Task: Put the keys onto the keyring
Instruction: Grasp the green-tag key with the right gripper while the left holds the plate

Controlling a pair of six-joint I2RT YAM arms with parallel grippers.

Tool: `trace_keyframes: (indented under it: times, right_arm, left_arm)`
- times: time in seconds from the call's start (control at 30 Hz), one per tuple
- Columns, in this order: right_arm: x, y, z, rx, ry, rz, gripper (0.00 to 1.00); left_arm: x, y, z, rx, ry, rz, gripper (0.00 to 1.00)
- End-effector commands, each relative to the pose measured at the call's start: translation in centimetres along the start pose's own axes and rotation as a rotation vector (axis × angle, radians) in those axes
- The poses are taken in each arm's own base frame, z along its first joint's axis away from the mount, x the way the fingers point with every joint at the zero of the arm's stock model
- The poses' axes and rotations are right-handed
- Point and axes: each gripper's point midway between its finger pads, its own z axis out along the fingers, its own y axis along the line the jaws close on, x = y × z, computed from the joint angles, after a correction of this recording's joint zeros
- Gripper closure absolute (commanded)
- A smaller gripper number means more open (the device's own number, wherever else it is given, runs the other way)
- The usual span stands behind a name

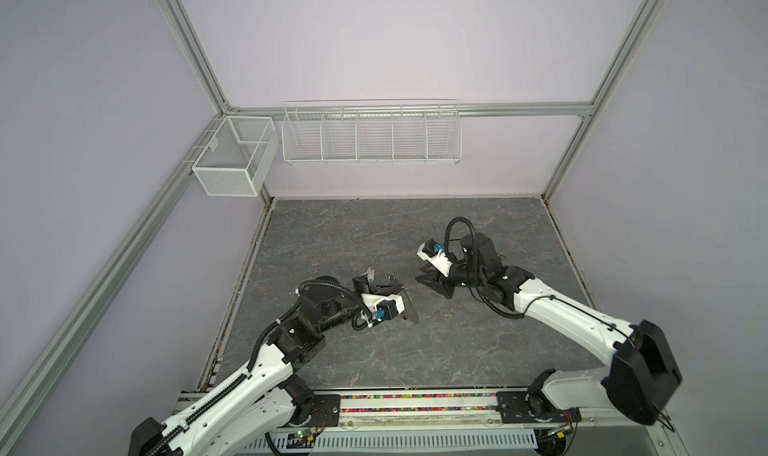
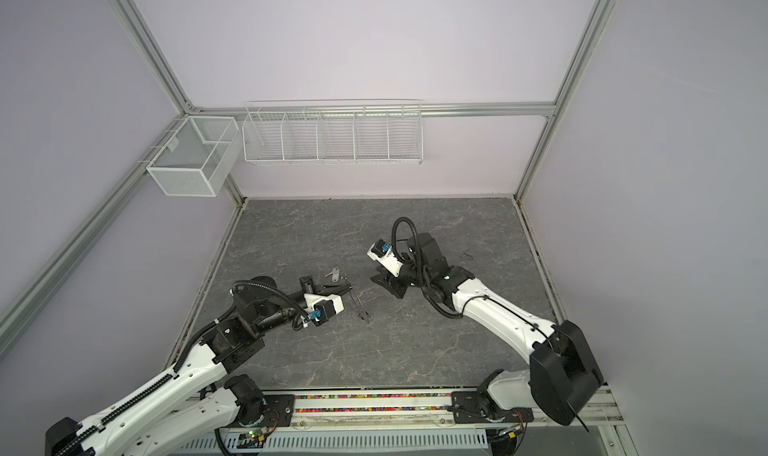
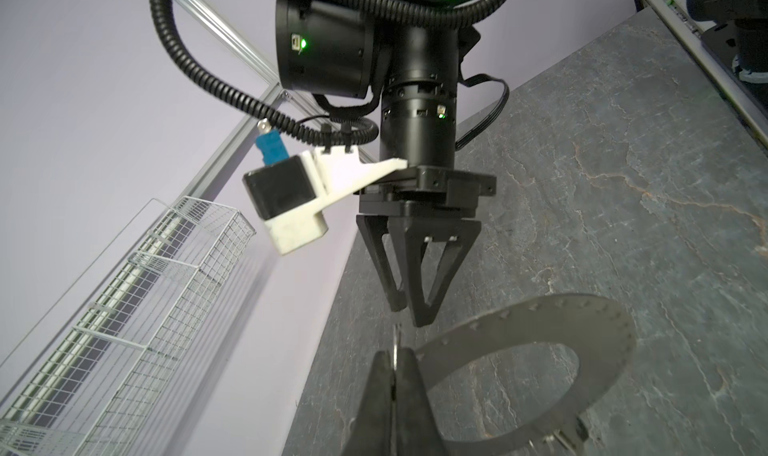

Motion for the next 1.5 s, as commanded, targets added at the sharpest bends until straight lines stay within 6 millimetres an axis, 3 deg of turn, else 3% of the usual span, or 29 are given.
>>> trace_keyframes:
  times: [0.0,0.27,0.5,0.63,0.77,1.0,1.13,1.33,1.47]
  right_arm:
    - [-0.9,1.8,-2.1,-0.02,-0.103,-0.185,0.64]
    - [-1.7,4.0,-4.8,-0.05,-0.149,-0.336,0.67]
    - [-1.3,2.5,-3.3,-0.022,-0.1,-0.258,0.66]
    - [-1.4,-0.3,-0.2,0.019,-0.033,-0.009,0.65]
    - [0.3,-2.6,4.7,0.016,0.096,0.216,0.63]
    - [2.4,-4.7,13.2,-0.026,0.227,0.384,0.6]
    - [3.5,-5.4,17.3,-0.03,0.284,0.46,0.59]
    - [5.1,-5.9,21.3,0.041,0.355,0.591,0.6]
    - [6.0,-5.7,22.4,0.064,0.352,0.631,0.6]
  left_arm:
    - [-1.3,0.7,0.1,-0.009,-0.059,0.109,1.0]
    - [-1.6,0.9,0.6,-0.012,-0.059,0.215,1.0]
    - [-1.1,0.9,1.1,-0.008,-0.03,0.24,1.0]
    - [0.2,1.4,0.9,-0.045,0.038,0.166,1.0]
    - [2.0,2.0,0.2,-0.094,0.088,0.071,1.0]
    - [6.5,4.1,-2.6,-0.256,0.262,-0.03,1.0]
    - [7.3,6.4,-5.4,-0.39,0.333,-0.063,1.0]
    - [8.2,9.8,-8.7,-0.587,0.399,-0.132,1.0]
    - [8.0,10.1,-8.8,-0.587,0.389,-0.147,1.0]
